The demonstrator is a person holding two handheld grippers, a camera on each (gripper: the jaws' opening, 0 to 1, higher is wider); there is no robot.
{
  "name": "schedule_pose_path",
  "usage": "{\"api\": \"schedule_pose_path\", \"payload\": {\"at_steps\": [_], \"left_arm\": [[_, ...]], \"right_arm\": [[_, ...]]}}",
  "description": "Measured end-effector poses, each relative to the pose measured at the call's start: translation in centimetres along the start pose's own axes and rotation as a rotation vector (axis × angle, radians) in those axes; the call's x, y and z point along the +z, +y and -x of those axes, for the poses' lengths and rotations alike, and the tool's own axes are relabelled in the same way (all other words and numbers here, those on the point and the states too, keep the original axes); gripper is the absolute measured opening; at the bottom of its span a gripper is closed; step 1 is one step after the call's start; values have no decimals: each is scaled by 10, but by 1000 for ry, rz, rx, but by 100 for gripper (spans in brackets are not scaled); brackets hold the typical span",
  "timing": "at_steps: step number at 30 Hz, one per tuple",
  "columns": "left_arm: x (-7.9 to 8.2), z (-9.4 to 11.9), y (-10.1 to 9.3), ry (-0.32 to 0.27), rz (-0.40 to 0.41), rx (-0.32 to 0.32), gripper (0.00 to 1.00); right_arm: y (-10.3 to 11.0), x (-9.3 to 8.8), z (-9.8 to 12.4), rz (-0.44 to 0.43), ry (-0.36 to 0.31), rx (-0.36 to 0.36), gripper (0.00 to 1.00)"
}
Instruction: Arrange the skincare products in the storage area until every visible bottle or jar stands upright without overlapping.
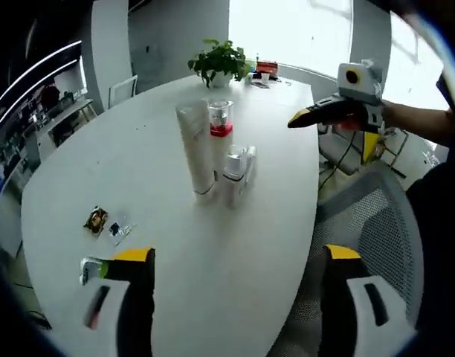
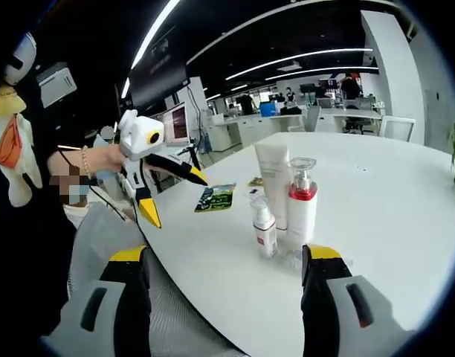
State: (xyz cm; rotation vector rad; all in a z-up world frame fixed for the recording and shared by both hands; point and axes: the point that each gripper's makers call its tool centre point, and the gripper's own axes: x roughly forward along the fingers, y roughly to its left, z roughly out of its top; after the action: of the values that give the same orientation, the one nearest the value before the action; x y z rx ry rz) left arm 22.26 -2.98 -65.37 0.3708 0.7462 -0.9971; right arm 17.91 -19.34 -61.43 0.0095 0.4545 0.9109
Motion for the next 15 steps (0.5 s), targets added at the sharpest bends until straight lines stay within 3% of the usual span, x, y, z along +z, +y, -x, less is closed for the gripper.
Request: {"api": "schedule_pose_path", "payload": {"at_steps": [9, 15], "left_arm": [[-17, 18, 2, 4, 54, 35, 99], [-17, 21, -2, 2, 63, 33, 99]], "right_arm": [[2, 5, -5, 8, -5, 9, 84], [4, 3, -5, 3, -4, 8, 84]]}}
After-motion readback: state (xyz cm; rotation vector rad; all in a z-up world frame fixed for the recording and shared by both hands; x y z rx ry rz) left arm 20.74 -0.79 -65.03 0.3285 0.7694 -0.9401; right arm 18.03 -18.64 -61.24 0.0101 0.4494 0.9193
